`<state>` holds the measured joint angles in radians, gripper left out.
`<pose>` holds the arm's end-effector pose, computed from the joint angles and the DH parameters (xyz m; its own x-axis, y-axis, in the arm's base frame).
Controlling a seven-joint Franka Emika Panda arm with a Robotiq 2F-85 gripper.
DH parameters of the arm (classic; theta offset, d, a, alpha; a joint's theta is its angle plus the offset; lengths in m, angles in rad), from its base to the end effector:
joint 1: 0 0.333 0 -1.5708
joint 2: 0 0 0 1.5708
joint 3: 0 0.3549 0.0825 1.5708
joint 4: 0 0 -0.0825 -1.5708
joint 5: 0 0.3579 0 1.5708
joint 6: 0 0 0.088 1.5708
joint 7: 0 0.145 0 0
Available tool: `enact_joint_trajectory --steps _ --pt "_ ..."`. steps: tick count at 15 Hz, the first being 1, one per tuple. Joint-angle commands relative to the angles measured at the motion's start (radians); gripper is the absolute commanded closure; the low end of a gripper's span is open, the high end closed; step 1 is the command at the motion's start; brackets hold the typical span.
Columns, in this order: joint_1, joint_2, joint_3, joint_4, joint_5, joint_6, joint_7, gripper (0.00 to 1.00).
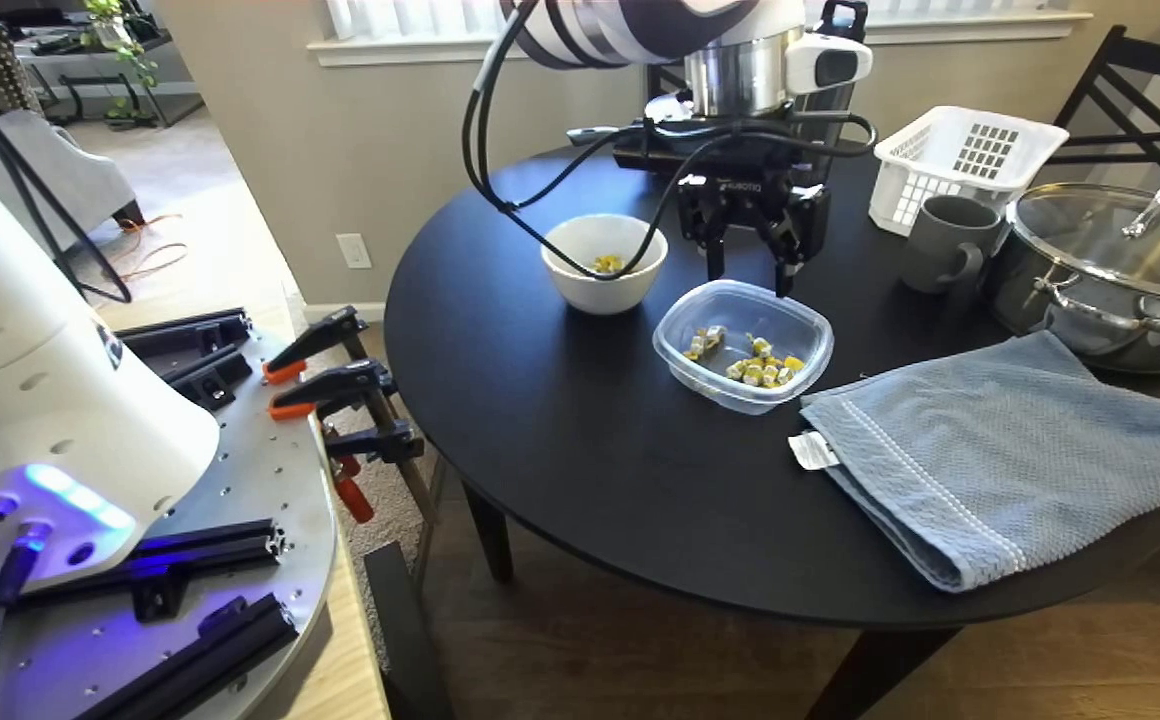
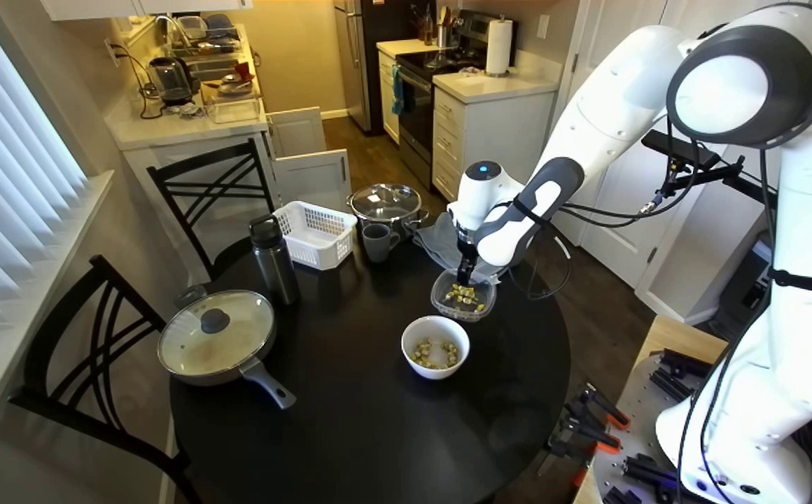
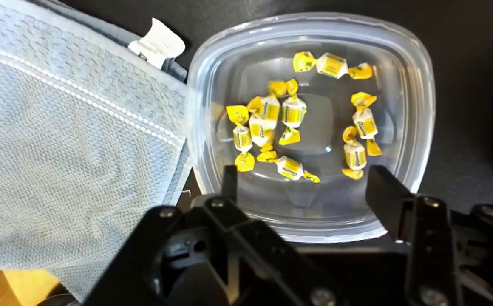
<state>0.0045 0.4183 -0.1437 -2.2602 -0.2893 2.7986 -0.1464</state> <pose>0.5530 -0.0681 0.2082 0.9546 0.2914 0.0624 0.2747 -0.9415 0.1951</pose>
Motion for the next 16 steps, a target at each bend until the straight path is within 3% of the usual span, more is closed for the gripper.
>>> enact_joint_trajectory --steps 1,6,10,16 --pt "-0.01 -0.015 0.024 -0.019 0.005 0.021 -0.002 0.0" --pt "-0.051 -0.055 0.186 -0.052 0.095 0.023 -0.108 0.0" --pt "-0.017 -0.034 0.25 -0.036 0.091 0.003 -0.131 0.0" --pt "-0.021 -0.004 0.338 -0.041 0.12 -0.013 -0.183 0.0"
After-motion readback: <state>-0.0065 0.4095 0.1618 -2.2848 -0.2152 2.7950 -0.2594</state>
